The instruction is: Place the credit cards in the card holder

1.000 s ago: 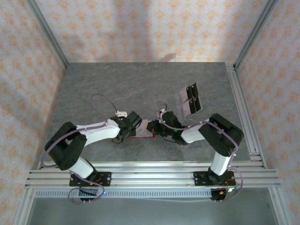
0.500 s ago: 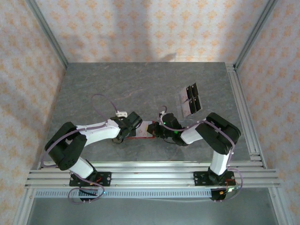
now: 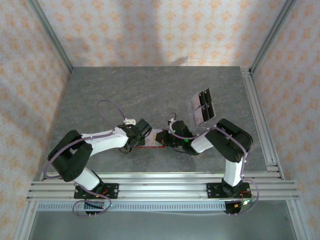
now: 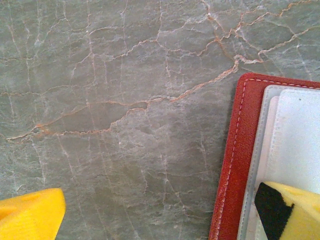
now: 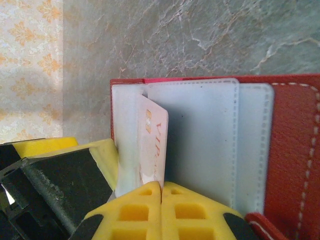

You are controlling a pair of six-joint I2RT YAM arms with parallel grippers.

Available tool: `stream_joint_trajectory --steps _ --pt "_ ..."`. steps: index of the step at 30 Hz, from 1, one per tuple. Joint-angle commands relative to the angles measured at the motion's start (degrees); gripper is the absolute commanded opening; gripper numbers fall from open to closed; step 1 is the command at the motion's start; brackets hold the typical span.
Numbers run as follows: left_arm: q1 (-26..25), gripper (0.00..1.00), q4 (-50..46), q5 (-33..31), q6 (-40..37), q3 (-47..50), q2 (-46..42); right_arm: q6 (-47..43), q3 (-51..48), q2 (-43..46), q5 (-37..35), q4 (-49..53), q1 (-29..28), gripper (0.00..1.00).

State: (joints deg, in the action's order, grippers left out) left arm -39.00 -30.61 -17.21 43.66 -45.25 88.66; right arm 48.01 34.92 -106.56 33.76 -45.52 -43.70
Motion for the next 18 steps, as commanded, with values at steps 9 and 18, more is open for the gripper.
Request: stream_joint_trajectory --steps 9,18 --pt "-0.5 1.0 -2.7 -0.9 0.3 1.3 1.7 -2.4 3.3 -2.9 2.2 6.5 0.0 0.0" --pt "-0.6 1.0 -2.7 -0.7 0.5 1.3 1.3 -3.4 5.3 -2.1 1.9 11.6 0.0 0.01"
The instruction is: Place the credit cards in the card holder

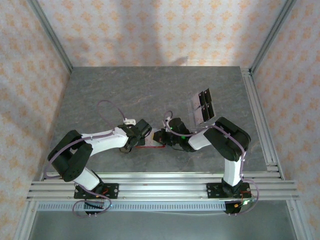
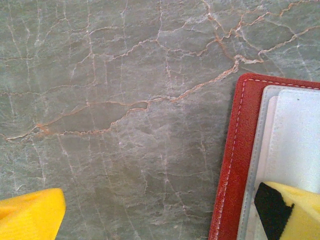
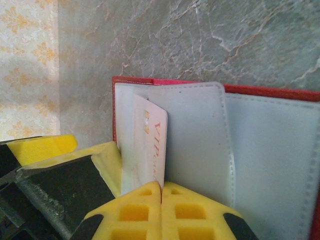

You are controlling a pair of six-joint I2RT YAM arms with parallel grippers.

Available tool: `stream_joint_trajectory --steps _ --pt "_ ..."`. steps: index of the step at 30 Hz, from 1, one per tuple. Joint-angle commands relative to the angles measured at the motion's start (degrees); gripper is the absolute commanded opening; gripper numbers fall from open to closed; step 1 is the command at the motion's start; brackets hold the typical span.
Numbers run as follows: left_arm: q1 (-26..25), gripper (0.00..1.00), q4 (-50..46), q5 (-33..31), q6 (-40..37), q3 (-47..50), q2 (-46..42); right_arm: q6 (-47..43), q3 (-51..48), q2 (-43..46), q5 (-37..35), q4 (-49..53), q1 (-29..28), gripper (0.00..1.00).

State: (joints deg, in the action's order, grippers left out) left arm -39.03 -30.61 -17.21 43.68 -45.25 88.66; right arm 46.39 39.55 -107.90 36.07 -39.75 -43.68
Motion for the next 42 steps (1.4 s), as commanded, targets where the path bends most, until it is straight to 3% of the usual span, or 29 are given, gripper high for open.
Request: stream_joint_trajectory --steps 1,9,14,36,40,42 --pt "-0.6 1.0 -2.8 -0.7 0.6 1.3 1.1 -2.0 0.9 -0.6 -0.6 6.6 0.0 0.04" --pt "-0.7 1.0 -5.6 -1.8 1.8 0.0 -1.2 -4.3 1.1 4.2 -3.3 13.8 0.0 0.38" --pt "-0.6 1.0 -6.8 -2.2 2.4 -0.9 -2.8 -6.2 1.8 7.3 -6.3 20.6 0.0 0.5" --pt "1.6 1.0 -4.7 -2.5 -0.7 -1.3 -3.1 -11.5 9.6 14.4 -13.2 43.3 0.8 0.51" --pt "1.7 1.0 -3.7 -2.1 -1.4 -1.7 -1.8 -12.9 12.2 14.3 -16.5 48.9 0.8 0.45" --pt "1.7 1.0 -3.1 -1.7 -1.5 -1.6 -1.1 -13.5 13.3 14.0 -18.2 51.6 0.8 0.36"
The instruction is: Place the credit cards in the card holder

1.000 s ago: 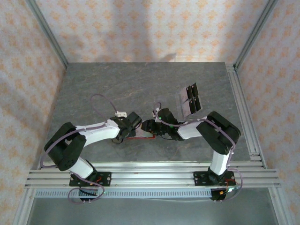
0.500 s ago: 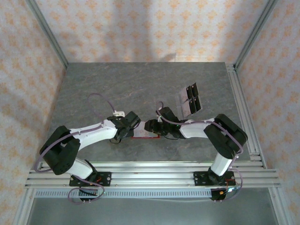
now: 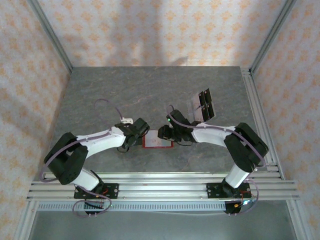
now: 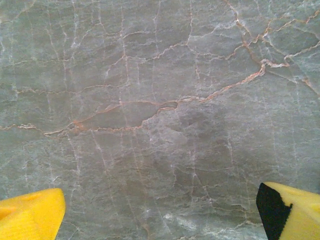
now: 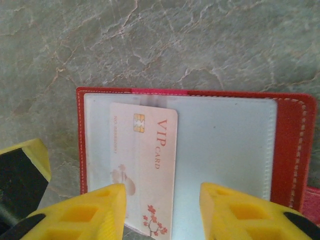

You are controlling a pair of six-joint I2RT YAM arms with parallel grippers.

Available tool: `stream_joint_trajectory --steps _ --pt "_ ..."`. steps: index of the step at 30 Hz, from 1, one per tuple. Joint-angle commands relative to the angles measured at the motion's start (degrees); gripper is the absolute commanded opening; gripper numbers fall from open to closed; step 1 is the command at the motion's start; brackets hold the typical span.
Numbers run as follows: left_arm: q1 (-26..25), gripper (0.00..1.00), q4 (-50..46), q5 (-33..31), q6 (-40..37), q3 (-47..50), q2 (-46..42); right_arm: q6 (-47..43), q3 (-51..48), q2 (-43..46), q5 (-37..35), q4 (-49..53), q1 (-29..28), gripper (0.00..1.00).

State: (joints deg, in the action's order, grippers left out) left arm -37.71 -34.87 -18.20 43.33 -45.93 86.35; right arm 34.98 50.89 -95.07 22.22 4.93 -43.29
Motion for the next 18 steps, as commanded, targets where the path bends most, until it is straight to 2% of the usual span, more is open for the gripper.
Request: stream_joint_trajectory --steps 1,3,6,9,18 --pt "0.4 1.0 1.3 -0.6 -1.2 -1.1 1.6 -2.3 2.6 0.9 -5.1 8.0 0.4 0.29" --pt "0.4 1.0 1.5 -0.5 -1.2 -1.2 2.1 -3.0 3.6 0.2 -6.1 9.9 0.4 0.15" --pt "0.4 1.0 1.8 -0.4 -1.4 -1.1 2.9 -3.7 4.5 -0.8 -6.0 10.6 0.3 0.03" --pt "0.2 1.0 1.9 -0.3 -1.5 -1.1 3.4 -4.3 5.7 -2.0 -5.3 10.8 0.3 0.0" --pt "0.3 1.0 2.7 0.0 -1.4 -1.0 4.3 -4.7 8.0 -5.5 -3.6 10.4 0.0 0.0"
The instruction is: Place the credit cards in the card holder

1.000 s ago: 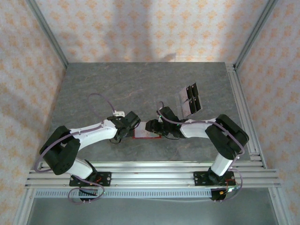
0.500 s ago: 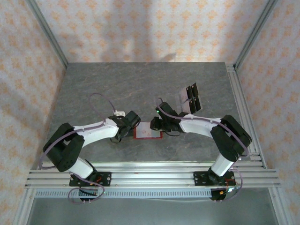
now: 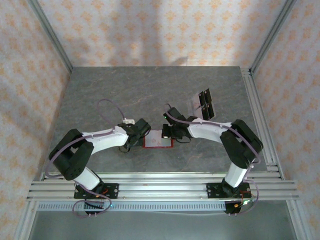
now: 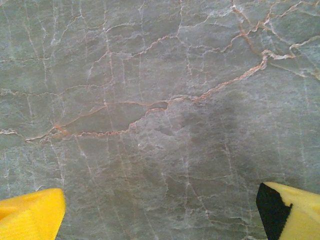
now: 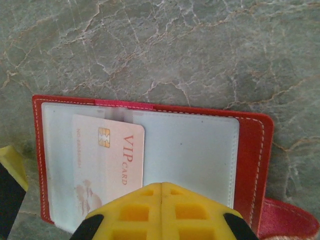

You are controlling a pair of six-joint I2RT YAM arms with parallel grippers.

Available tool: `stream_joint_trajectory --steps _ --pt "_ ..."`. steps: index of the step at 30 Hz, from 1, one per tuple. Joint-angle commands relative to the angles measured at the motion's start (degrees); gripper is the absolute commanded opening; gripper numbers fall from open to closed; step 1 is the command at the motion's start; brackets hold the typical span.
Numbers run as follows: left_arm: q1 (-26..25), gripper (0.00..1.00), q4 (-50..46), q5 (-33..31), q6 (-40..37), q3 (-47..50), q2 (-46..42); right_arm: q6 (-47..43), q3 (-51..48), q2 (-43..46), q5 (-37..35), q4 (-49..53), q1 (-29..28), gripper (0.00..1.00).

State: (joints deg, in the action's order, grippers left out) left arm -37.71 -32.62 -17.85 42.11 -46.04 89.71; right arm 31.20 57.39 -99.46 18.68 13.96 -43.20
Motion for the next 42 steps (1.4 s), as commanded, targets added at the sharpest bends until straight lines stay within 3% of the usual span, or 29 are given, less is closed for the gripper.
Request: stream_joint_trajectory --steps 1,42 --pt "0.3 1.0 0.5 -0.3 -0.3 -0.9 1.0 -0.9 1.7 -1.5 0.1 1.2 -0.1 0.0" --pt "0.0 1.0 2.6 1.4 0.0 -0.2 1.7 0.0 8.7 -7.6 4.9 0.7 -3.3 0.0"
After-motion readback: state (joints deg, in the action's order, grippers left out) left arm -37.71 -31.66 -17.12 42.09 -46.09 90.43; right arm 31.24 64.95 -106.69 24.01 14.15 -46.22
